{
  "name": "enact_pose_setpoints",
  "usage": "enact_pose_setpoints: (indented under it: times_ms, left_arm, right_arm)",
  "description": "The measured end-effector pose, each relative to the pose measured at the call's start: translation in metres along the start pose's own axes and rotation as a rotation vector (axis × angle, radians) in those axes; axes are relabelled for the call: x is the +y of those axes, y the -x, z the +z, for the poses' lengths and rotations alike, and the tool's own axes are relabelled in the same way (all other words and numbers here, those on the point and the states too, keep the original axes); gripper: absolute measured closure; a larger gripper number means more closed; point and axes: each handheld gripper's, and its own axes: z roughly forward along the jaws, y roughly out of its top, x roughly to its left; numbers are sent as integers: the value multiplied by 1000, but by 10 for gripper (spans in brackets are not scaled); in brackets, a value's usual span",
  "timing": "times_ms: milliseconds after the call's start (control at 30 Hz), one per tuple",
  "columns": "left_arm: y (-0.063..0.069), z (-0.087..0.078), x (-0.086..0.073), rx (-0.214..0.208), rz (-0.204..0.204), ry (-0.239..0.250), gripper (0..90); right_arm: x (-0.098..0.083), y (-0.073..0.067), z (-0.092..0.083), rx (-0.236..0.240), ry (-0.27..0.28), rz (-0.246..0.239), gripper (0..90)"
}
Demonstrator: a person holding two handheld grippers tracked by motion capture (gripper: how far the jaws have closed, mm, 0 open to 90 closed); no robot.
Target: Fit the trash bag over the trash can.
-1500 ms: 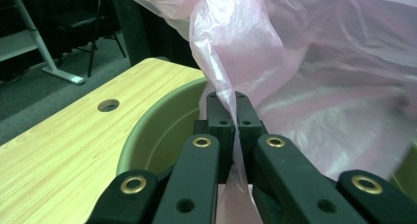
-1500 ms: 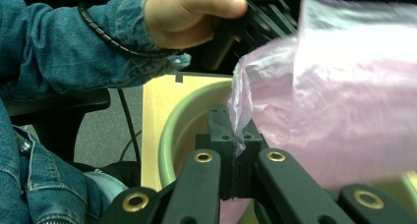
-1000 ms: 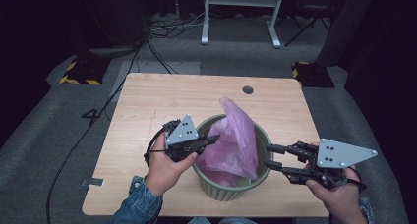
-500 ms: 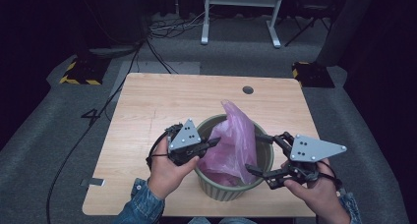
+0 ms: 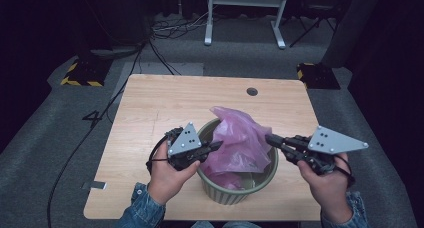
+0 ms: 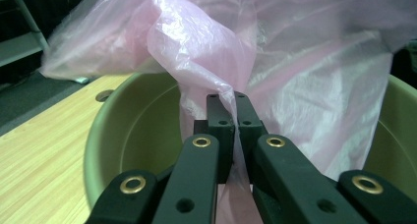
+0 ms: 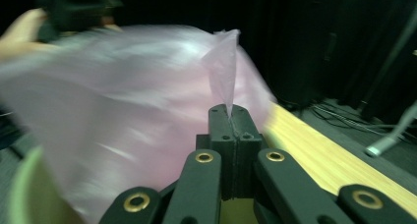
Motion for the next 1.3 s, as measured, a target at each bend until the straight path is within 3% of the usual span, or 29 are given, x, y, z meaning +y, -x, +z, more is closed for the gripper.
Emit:
enact_pose_setpoints:
  times_ms: [133, 367, 500, 567, 600, 667, 700, 833, 1033, 1133, 1300]
  left_arm:
    - [-3, -4, -2, 3, -17, 16, 895]
    - [-4, -8, -3, -12, -25, 25, 896]
    - [-1, -7, -3, -24, -11, 28, 896]
    - [2, -6, -2, -17, 5, 22, 896]
    - [2, -6, -1, -13, 10, 23, 895]
    - [2, -6, -1, -15, 9, 28, 894]
    - [2, -6, -1, -14, 9, 28, 894]
    - [2, -6, -2, -13, 9, 23, 893]
    - [4, -5, -4, -1, 16, 20, 889]
    - [6, -2, -4, -6, 26, 4, 878]
    - [7, -1, -5, -17, 27, 8, 868]
  right_arm:
    - [-9, 24, -12, -78, 16, 50, 900]
    - [-21, 55, -28, -161, 4, 103, 900]
    - [-25, 68, -27, -170, -9, 127, 900]
    - [-28, 72, -22, -170, -45, 129, 898]
    - [-29, 74, -18, -167, -72, 136, 764]
    - [-30, 74, -13, -202, -67, 154, 580]
    - [-30, 72, -13, -215, -55, 159, 540]
    - [-22, 63, -19, -221, -19, 140, 495]
    - [-3, 51, -32, -270, 36, 105, 427]
    - [4, 45, -29, -227, 48, 93, 410]
    - [5, 35, -3, -129, -3, 84, 366]
